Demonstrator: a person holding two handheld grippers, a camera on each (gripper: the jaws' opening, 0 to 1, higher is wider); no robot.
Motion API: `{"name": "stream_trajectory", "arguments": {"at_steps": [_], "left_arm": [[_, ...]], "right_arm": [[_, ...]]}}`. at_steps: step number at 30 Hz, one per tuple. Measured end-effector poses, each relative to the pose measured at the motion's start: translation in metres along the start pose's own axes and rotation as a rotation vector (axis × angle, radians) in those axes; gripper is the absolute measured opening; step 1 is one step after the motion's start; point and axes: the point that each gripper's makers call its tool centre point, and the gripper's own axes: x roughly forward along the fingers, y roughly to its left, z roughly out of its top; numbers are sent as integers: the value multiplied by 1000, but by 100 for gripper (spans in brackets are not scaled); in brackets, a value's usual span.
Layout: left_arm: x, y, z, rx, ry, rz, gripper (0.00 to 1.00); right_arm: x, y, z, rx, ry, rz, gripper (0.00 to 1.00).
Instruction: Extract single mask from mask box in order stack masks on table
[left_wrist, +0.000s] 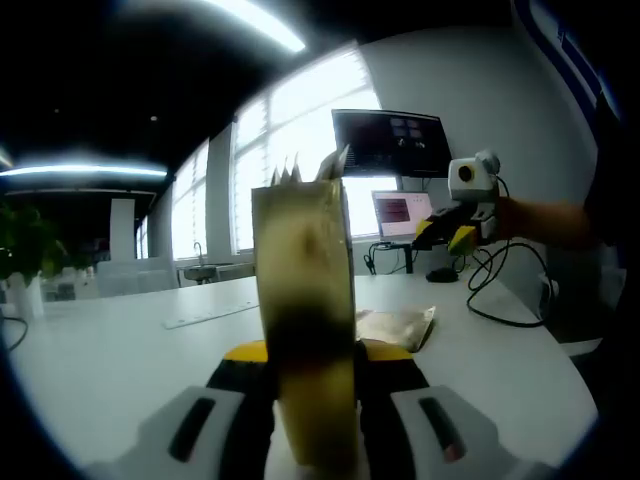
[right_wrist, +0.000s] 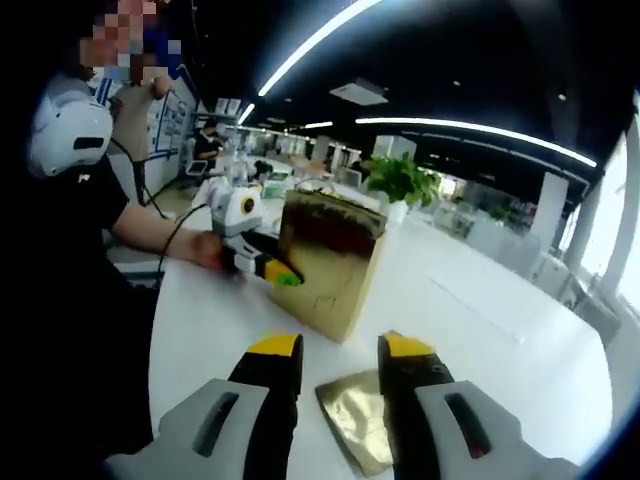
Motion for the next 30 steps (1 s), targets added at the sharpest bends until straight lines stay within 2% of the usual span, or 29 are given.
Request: {"name": "stream_trajectory", "arguments": {"at_steps": [6,8,11,14,20,25,30], "left_arm": [[0,0,0,1,0,1,34],[0,1,0,1,1,0,34],[0,1,0,1,1,0,34],[0,0,1,0,1,0,34],[0,1,0,-3,2,1,34],[0,1,0,-3,2,2,34],[0,1,0,-3,2,1,34]], "right_arm": [[-10,-7,34,84,-117,-105,30],[-16,-10,45,70,-139,-167,31],[-23,-4,55,81,-162,-192,33],[-29,2,63,130,-195,-201,34],[-38,15,72,183,-250,-238,36],[-48,28,70,192,-239,-247,37],[-73,33,72,204,-239,-275,37]]}}
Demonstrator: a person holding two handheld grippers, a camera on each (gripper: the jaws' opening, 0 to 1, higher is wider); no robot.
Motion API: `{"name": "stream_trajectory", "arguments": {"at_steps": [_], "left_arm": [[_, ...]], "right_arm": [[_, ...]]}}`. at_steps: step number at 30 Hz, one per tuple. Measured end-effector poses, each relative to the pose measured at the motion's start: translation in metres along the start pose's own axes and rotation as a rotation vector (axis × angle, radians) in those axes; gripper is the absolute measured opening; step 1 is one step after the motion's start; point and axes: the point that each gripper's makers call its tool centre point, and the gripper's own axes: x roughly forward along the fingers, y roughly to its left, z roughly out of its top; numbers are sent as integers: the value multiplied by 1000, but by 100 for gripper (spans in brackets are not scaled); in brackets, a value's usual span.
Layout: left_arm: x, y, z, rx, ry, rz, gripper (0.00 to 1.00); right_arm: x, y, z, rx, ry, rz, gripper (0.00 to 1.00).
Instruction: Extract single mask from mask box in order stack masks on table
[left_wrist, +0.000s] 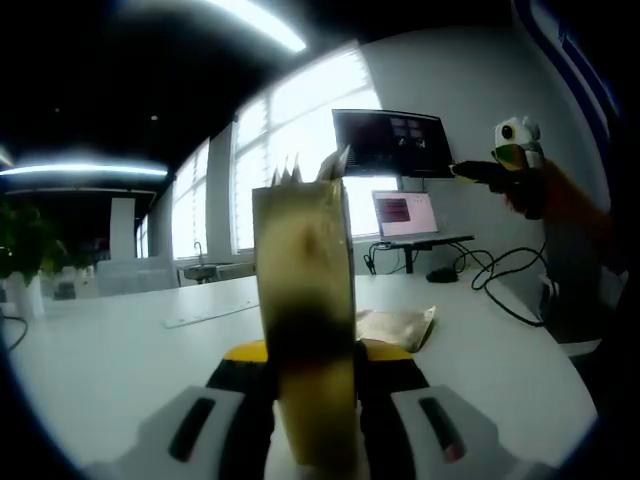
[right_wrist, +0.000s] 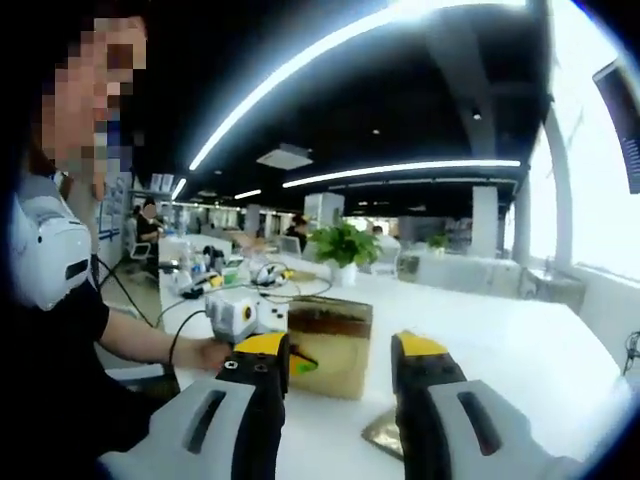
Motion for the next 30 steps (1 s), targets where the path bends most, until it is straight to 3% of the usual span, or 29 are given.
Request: {"name": "stream_trajectory", "arguments": {"at_steps": [3,6,14,22,30], "left_arm": [[0,-1,0,1,0,0,34],[0,0,0,2,0,0,34],[0,-1,0,7,2,2,34],[1,-1,0,11,3,5,34],[0,-3,0,11,3,4,34]], "right_arm": [[-14,0,8,20,-20,-15,36],[-30,-4,9,-48,9,-71,37],[-62,0,14,-65,24,-104,37],[-61,-9,-1,-21,14,-127,37],[-51,-20,-3,8,-22,-142,37]]}}
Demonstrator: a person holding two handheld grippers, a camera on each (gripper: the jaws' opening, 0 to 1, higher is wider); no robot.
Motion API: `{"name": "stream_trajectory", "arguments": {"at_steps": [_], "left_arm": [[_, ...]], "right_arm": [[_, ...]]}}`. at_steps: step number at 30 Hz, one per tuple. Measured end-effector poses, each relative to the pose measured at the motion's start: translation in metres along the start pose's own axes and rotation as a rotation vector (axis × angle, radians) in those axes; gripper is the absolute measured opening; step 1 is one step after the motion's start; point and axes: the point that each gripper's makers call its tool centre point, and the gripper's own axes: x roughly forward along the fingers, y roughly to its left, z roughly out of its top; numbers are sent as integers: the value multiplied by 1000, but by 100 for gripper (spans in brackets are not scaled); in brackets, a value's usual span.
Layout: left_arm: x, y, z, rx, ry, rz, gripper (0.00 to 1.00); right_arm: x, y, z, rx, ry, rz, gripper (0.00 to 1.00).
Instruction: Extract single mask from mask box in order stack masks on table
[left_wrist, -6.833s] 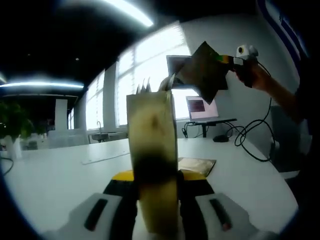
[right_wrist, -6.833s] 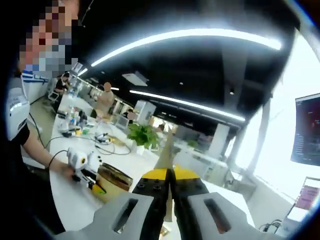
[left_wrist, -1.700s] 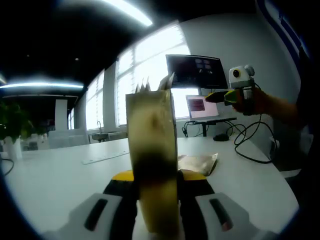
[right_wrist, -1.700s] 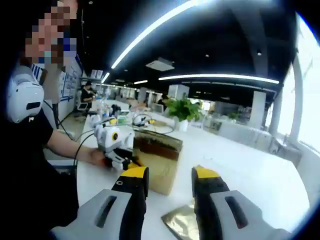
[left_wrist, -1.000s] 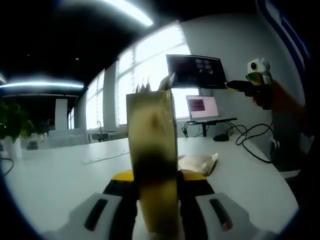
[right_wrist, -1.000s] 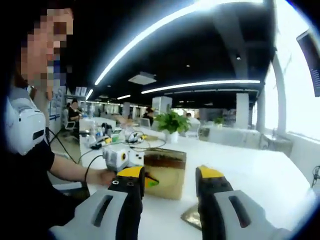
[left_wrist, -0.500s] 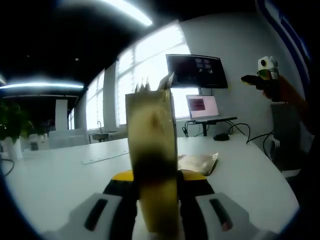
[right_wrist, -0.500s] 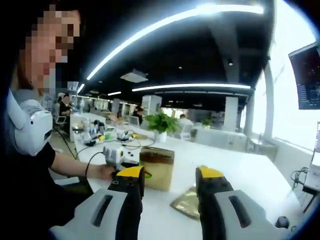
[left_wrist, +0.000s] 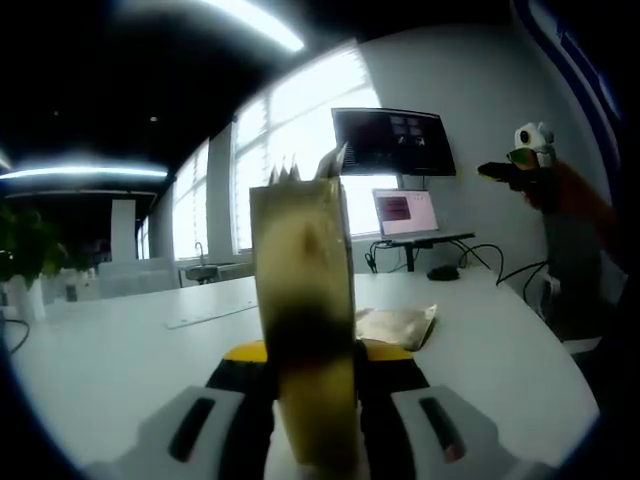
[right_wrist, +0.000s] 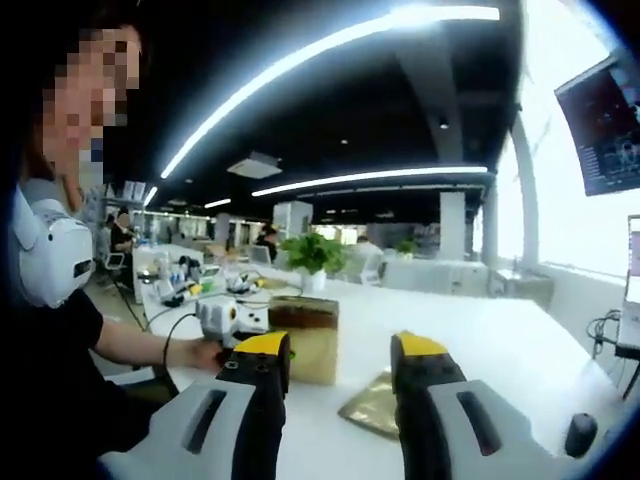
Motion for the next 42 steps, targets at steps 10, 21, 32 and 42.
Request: {"name": "stream_trajectory", "arguments": {"at_steps": [10,21,32,42], "left_arm": [[0,0,-1,-1,0,-1,34],[0,1,-2,-2,1,1,34],[1,0,-1,-4,1,0,34],[1,2,-2,-9,1,0,34]], "right_arm": [[34,-8,-13,30,-13,18,38],[79,-11,-36,19,31,91,27],[113,-5,-42,65,9,171,42],[131,-1,-40,-21,-1,198,47]]}}
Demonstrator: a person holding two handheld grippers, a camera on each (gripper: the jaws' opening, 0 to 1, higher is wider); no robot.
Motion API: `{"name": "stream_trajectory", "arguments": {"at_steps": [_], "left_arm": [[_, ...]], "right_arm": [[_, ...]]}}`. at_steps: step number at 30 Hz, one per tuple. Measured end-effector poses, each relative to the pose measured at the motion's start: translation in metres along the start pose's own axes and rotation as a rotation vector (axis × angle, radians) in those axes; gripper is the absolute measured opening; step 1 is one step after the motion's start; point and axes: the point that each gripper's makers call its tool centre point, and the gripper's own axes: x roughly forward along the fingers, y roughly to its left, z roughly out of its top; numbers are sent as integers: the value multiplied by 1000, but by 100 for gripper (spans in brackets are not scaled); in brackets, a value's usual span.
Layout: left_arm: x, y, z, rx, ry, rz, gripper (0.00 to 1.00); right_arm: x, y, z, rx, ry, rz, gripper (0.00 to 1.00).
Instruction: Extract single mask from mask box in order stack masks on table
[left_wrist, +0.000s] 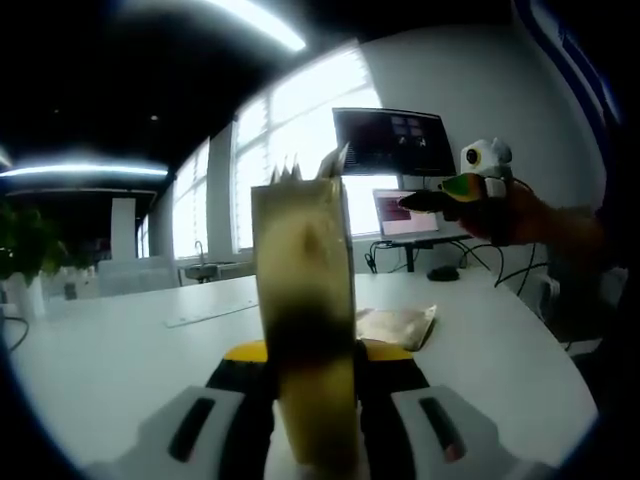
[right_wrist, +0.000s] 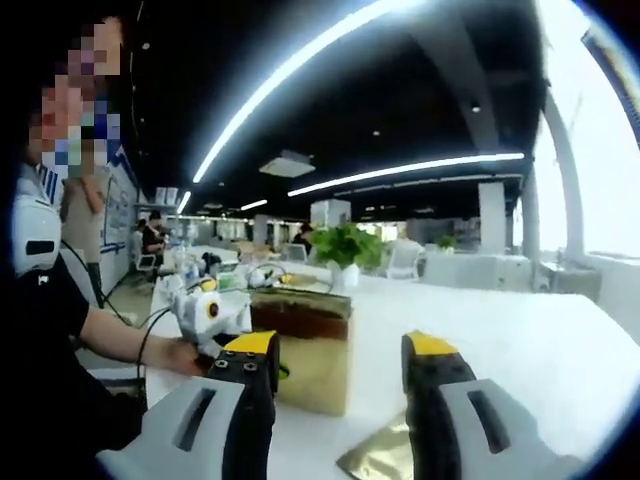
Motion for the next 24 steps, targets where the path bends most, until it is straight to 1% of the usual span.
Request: {"name": "stream_trajectory", "arguments": {"at_steps": [1,4,9,11,12,13,15,17,19,21,24], "left_arm": [[0,0,0,-1,0,0,34],[0,0,0,-2,1,0,34],[-1,0,0,-2,1,0,34],[-1,0,0,-1,1,1,34],[-1,0,0,-1,1,0,34],[-1,0,0,-1,1,0,34],[-1,0,-1,-1,1,0,34],[-2,1,-1,-1,1,0,34],[-2,0,-1,0,1,0,34],[-2,0,-2,1,2,1,34],[-2,-1,-2,2,2,0,34]], "right_arm": [[1,1,0,-35,1,6,47],[5,4,0,-80,25,20,48],[9,5,9,-93,15,27,49],[10,6,13,-121,25,34,46],[11,6,13,-160,42,38,44],[12,8,14,-177,51,42,44],[14,11,18,-178,49,50,44],[17,14,20,-198,61,61,45],[19,13,19,-249,90,61,44],[22,15,21,-269,98,66,44],[25,16,26,-273,102,76,44]]}}
